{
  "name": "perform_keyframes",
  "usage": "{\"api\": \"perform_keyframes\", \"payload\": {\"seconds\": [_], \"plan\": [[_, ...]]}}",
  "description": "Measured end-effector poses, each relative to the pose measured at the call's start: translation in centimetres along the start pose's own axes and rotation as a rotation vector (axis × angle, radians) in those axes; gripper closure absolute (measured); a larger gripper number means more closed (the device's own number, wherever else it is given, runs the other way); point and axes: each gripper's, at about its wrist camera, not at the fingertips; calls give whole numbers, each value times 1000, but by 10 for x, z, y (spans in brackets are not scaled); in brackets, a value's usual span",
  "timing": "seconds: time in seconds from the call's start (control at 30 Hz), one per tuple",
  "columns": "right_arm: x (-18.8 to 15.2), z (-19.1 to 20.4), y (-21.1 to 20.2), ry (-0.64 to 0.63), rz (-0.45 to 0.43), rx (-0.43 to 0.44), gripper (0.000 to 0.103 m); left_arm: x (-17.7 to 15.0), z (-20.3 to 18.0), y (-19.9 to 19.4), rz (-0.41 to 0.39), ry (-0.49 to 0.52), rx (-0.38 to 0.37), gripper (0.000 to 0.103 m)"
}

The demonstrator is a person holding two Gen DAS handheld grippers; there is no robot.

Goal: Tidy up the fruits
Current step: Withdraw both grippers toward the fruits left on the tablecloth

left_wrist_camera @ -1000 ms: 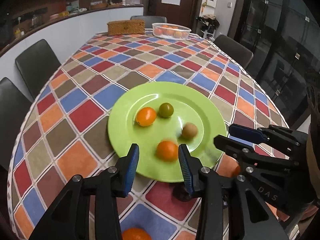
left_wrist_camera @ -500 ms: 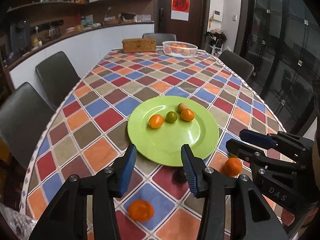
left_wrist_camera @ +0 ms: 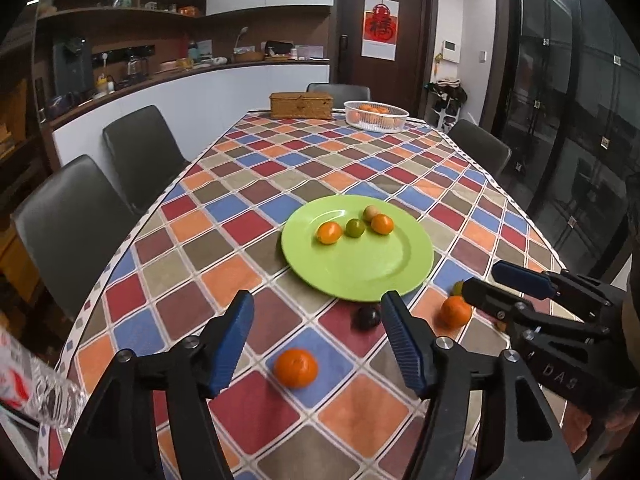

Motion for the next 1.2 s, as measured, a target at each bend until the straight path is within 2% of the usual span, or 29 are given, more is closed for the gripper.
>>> {"api": "perform_keyframes", "payload": {"seconds": [0.23,0.57,1.2], "plan": [[-15,5,-1,13,12,11,58,-22,8,2,38,-21,26,31],[-39,3,26,46,107,27,58,-47,16,24,118,-41,30,31],[-53,-1,71,29,214,-8,58,-57,19,74,168,55,4,31]]}}
Point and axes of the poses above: each gripper's, at about its wrist camera, not at the fingertips, and y roughly the way its jaws point, z to its left, x to its top, and after that the axes turned 11 degrees about z, right-handed
